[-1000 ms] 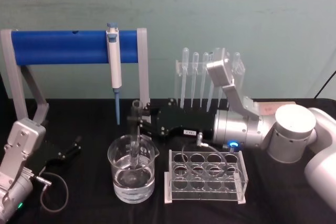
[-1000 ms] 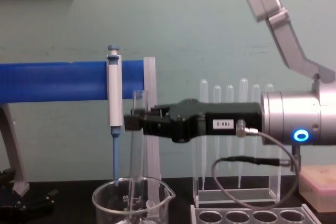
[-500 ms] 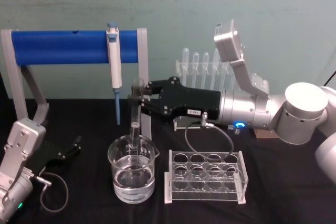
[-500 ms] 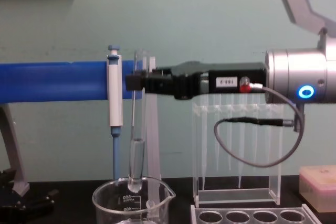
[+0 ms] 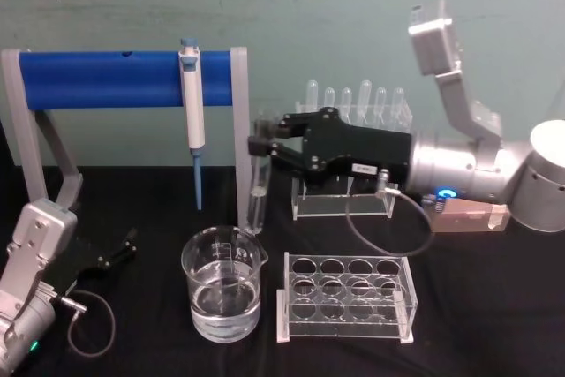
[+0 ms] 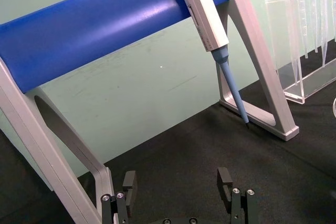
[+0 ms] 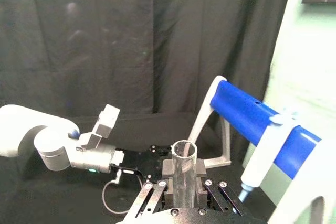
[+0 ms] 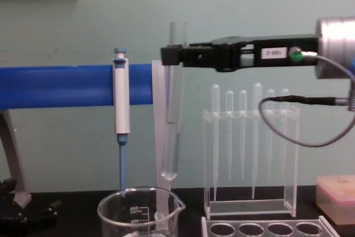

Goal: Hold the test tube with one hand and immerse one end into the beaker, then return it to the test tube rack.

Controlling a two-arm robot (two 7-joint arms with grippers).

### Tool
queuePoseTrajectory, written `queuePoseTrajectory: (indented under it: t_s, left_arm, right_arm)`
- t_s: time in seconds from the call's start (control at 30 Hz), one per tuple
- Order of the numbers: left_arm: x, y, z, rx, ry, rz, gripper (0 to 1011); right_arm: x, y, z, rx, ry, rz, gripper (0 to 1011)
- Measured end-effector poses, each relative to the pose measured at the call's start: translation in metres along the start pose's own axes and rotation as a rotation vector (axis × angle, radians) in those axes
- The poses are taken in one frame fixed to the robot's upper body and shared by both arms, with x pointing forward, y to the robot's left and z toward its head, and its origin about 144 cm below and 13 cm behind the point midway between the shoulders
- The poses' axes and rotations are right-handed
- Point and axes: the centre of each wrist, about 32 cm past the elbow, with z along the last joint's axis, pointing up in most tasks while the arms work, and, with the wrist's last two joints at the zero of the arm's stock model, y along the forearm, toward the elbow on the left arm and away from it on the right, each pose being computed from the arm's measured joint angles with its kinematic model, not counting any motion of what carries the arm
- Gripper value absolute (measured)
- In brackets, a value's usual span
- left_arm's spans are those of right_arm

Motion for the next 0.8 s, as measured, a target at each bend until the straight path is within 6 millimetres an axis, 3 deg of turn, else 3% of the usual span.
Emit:
queuePoseTrajectory:
  t_s: [0.23,0.6,0.8]
  left_arm:
    - [0.0,0.0,0.0,0.0,0.0,0.0,1000]
    - [0.0,0.0,0.0,0.0,0.0,0.0,1000]
    - [0.0,0.0,0.0,0.0,0.0,0.0,1000]
  right_arm:
    - [-0.005,-0.031,0.003,-0.01,-0.015,-0.043,235]
    - [-0.022,-0.079,-0.016,-0.035,-0.001,-0.108,235]
    - [-0.033,-0.088,-0.02,-0.035,0.002,-0.113,235]
